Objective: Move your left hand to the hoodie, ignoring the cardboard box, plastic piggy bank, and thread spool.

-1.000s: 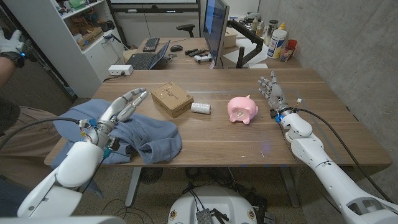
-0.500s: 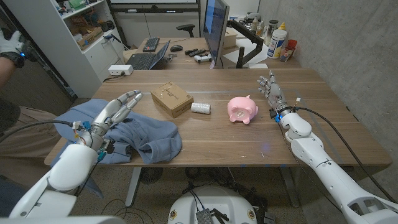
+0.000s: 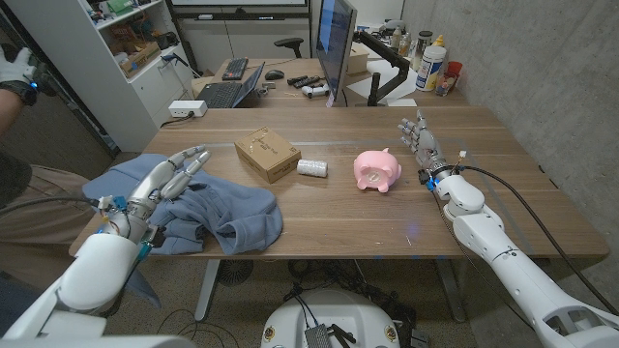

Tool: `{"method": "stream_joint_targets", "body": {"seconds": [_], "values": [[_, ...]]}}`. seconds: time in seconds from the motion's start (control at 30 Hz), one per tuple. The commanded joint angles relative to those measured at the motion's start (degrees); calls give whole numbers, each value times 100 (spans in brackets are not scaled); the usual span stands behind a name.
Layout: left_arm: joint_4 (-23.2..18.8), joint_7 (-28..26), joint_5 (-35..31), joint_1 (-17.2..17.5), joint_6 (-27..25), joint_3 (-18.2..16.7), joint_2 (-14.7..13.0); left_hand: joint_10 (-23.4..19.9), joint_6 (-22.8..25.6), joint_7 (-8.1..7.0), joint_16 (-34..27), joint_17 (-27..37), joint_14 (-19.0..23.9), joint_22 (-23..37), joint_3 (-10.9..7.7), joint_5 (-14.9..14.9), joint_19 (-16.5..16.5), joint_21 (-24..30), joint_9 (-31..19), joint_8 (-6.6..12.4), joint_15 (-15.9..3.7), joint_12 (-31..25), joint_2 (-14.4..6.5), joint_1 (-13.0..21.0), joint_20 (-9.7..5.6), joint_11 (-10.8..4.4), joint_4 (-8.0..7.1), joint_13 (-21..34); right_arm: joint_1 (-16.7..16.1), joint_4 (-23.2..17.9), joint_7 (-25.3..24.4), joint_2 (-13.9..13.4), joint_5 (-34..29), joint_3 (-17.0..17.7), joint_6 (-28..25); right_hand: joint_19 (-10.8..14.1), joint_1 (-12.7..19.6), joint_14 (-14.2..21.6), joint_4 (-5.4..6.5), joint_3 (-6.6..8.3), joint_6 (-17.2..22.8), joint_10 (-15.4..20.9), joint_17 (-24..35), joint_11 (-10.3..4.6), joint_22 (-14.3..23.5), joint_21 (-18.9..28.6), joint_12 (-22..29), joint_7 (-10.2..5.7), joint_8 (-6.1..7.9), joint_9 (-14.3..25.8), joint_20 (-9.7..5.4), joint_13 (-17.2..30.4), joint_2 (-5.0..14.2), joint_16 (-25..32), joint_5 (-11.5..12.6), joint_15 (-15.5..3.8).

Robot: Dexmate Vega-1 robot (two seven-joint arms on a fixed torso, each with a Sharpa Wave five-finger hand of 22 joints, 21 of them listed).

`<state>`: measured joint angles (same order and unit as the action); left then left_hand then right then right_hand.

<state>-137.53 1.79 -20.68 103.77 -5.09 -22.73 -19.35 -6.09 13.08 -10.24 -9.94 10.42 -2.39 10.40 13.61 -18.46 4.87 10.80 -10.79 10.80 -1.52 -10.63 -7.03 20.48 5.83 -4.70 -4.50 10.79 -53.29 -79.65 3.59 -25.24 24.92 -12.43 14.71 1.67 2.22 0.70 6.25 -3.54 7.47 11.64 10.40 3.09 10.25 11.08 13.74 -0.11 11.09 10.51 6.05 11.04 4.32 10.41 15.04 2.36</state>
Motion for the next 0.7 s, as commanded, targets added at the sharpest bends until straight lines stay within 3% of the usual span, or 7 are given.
{"method": "stream_joint_targets", "body": {"seconds": [0.03,0.7], "values": [[-226,90,-205,190,40,-236,329,-1,-3,-11,-45,4,-55,18,1,-15,-35,37,-13,10,12,-59,5,54,-6,31,24,13,-33,-45,-11,-15,2,-14,3,-23,8,-35,26,31,1,-13,18,12,19,14,-25,-16,-7,20,-3,14,172,9,-15,7],[-56,295,-279,56,121,-355,479,8,-14,-16,-54,3,-82,18,-5,-19,-40,46,-13,18,13,-64,3,62,-7,13,29,12,-101,-177,-143,-32,-24,-15,-31,-28,6,-39,27,33,0,-16,18,13,19,16,-25,-12,-8,20,3,15,170,14,-17,16]]}}
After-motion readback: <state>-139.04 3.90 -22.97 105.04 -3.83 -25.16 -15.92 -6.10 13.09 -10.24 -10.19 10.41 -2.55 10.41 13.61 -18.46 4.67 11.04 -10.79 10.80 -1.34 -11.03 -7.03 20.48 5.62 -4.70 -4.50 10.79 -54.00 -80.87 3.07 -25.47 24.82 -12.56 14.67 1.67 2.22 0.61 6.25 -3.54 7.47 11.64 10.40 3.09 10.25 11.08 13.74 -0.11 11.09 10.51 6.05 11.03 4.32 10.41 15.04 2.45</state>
